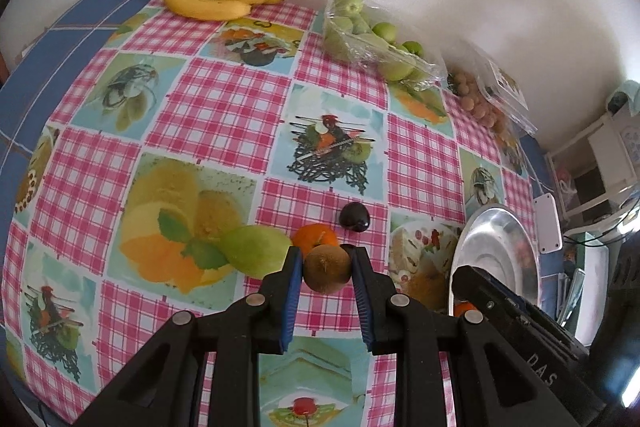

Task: Organize fruits
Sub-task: 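Carry the kiwi with the left tool while the right tool carries the plum over the bowl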

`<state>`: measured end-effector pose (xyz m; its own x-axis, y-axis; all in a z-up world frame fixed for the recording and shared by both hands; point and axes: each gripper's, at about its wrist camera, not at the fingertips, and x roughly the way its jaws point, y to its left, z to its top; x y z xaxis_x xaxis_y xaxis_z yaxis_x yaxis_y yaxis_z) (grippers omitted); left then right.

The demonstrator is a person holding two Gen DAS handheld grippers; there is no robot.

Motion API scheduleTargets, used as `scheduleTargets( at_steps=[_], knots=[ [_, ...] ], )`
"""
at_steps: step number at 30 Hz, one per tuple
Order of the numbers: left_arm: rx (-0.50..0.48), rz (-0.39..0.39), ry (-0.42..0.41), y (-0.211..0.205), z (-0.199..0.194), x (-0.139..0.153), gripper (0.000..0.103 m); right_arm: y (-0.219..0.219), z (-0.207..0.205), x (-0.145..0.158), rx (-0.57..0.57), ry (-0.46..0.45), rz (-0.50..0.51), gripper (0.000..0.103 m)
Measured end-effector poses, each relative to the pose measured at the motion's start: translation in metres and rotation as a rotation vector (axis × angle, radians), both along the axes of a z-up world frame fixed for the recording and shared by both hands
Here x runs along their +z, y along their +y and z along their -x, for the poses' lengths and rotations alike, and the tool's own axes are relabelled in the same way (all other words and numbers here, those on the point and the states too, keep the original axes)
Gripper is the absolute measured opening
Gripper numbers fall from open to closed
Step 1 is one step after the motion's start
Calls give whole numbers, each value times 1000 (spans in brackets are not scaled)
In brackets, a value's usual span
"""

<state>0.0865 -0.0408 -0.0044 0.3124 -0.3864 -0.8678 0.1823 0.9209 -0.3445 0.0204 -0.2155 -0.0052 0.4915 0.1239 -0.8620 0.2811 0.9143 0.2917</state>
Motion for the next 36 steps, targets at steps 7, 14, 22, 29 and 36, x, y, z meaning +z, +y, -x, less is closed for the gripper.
scheduleTargets(
  at_steps=[7, 14, 22, 29, 36],
  knots=[
    [-60, -27, -11, -23, 6, -2, 27, -31, 9, -2, -106, 23, 0, 30],
    [-102, -47, -14, -39, 11, -4, 27, -66, 25, -10, -218, 49, -32, 30],
    [-167, -61, -8, -65, 16, -8, 27, -110, 45, -17, -356, 76, -57, 30],
    [-244, -95, -1, -95, 22, -13, 27, -141, 60, -26, -440, 98, -74, 30],
    [-334, -142, -12, -143, 24, -17, 27, -156, 67, -35, -473, 105, -100, 30]
  ],
)
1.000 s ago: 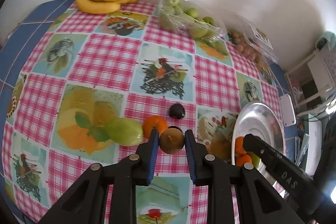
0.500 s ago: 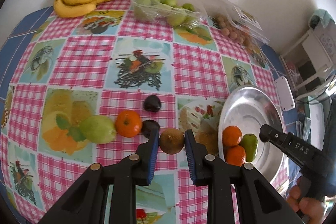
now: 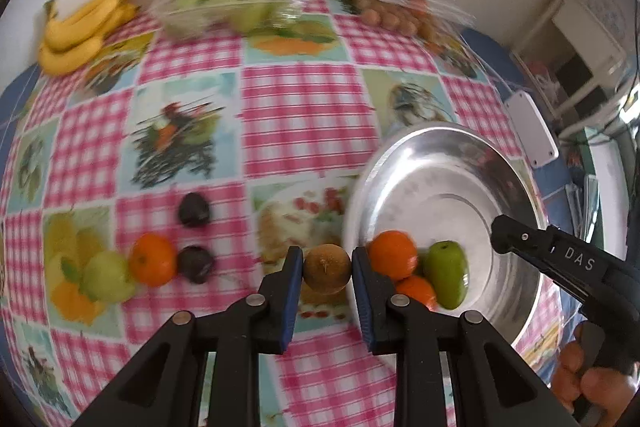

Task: Organize fruits
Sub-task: 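Carry the kiwi with the left tool while the right tool carries the plum over the bowl, then open the right tool to drop the plum while the left tool drops the kiwi into the bowl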

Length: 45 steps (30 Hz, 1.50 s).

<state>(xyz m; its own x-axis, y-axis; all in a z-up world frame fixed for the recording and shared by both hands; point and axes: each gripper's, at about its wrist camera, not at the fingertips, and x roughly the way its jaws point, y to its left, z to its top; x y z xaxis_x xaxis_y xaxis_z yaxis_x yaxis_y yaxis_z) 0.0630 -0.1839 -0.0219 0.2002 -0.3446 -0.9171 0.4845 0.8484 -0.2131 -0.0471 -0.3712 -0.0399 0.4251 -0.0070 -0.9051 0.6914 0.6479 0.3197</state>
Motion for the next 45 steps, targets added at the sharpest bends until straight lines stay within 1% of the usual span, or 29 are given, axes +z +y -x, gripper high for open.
scheduleTargets(
  at_steps=[7, 13, 16, 27, 37, 41, 44, 45],
  knots=[
    [-64, -21, -34, -45, -7, 2, 27, -10, 2, -9, -16, 8, -19, 31],
    [-89, -37, -26, -69, -11, -6, 27, -10, 3, -17, -7, 20, -31, 31],
    [-98, -50, -20, -78, -12, -14, 27, -9, 2, -18, 1, 30, -19, 31],
    [-99, -51, 4, -88, -15, -31, 27, -7, -6, -27, 13, 60, -10, 31],
    [-96, -44, 15, -86, -14, -29, 28, -8, -9, -30, 14, 82, -10, 31],
    [-90, -38, 21, -84, -13, -28, 28, -7, -9, -27, 17, 95, 5, 32],
    [-85, -40, 19, -81, -12, -25, 28, -6, -11, -24, 21, 102, 17, 35],
    [-84, -37, 21, -81, -11, -24, 28, -6, -11, -24, 22, 110, 24, 38]
  ],
)
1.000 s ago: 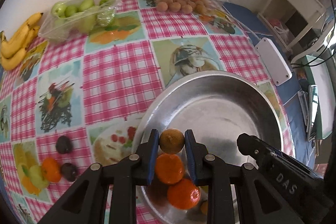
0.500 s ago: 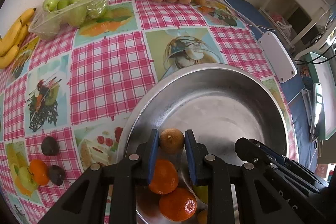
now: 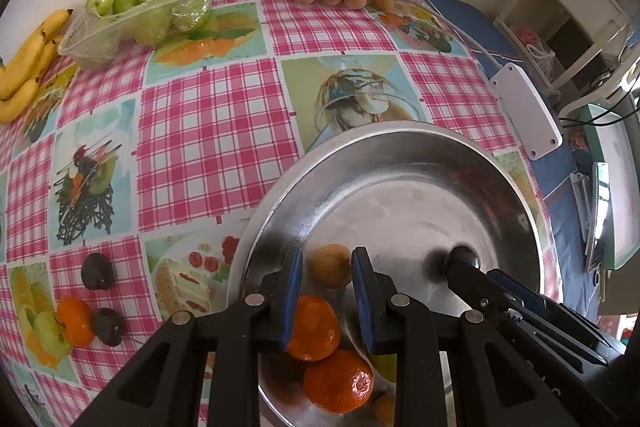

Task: Organize fruits
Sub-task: 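Open the right tool to drop the plum while the left tool drops the kiwi into the bowl, then move both open tools back from the bowl toward the fruit row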

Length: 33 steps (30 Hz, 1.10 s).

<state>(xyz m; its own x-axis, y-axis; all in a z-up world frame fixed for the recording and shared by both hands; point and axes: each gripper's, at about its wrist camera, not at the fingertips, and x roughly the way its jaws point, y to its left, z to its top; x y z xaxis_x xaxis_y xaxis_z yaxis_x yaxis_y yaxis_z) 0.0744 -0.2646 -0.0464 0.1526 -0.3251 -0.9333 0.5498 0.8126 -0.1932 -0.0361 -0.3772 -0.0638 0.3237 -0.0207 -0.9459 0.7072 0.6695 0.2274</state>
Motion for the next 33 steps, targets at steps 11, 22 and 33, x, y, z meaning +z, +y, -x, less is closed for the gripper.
scheduleTargets(
  at_steps=[11, 22, 33],
  knots=[
    [23, -9, -11, 15, 2, 12, 30, 0, 1, 6, 12, 24, 17, 53],
    [66, -16, -31, 36, 3, 21, 52, 4, 4, 9, 33, 69, 32, 70],
    [137, -130, -97, 62, -1, 16, 84, 6, 14, 12, 37, 92, 28, 80]
  ],
)
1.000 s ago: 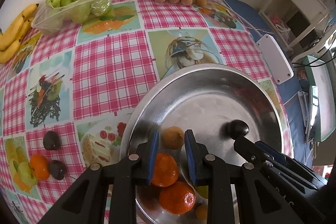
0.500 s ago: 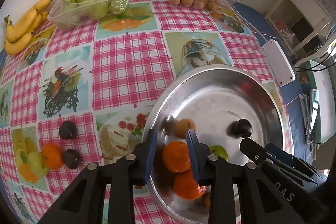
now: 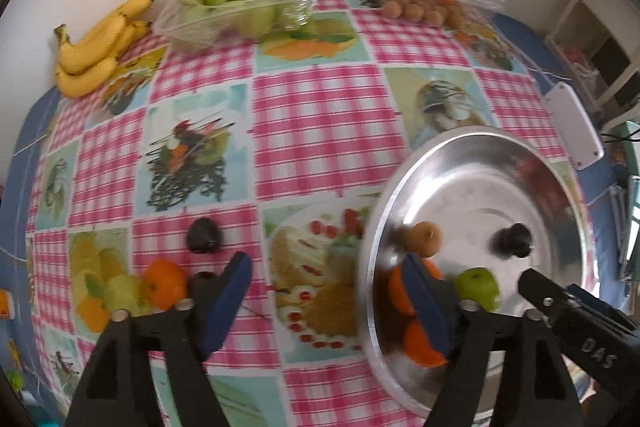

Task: Organize fruits
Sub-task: 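Move both open tools back from the bowl toward the fruit row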

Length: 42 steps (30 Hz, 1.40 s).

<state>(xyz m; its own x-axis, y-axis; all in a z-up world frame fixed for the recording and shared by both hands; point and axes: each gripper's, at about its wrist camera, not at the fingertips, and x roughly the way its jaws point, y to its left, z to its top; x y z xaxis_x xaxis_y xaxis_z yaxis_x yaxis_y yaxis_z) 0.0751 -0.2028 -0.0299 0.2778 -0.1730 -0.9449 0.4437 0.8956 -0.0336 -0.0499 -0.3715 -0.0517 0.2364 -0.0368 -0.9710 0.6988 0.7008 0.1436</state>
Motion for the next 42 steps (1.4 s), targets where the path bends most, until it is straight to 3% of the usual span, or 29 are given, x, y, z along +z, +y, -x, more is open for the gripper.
scheduleTargets(
  at_steps=[5, 7, 10, 21, 31, 42],
  knots=[
    [27, -22, -11, 11, -3, -4, 101, 2, -3, 1, 8, -3, 5, 86],
    [32, -27, -20, 13, -3, -4, 103, 2, -1, 4, 8, -7, 10, 88],
    [48, -31, -30, 20, -4, -3, 103, 2, -3, 4, 8, -9, 14, 96],
    [98, -67, -25, 49, -8, -11, 103, 1, 3, 1, 1, 17, 9, 96],
    [186, -77, -31, 100, -18, -16, 103, 5, 1, 6, 5, 12, 19, 96],
    [275, 12, -31, 154, -24, -1, 103, 29, -20, 14, 74, 3, 47, 96]
  ],
)
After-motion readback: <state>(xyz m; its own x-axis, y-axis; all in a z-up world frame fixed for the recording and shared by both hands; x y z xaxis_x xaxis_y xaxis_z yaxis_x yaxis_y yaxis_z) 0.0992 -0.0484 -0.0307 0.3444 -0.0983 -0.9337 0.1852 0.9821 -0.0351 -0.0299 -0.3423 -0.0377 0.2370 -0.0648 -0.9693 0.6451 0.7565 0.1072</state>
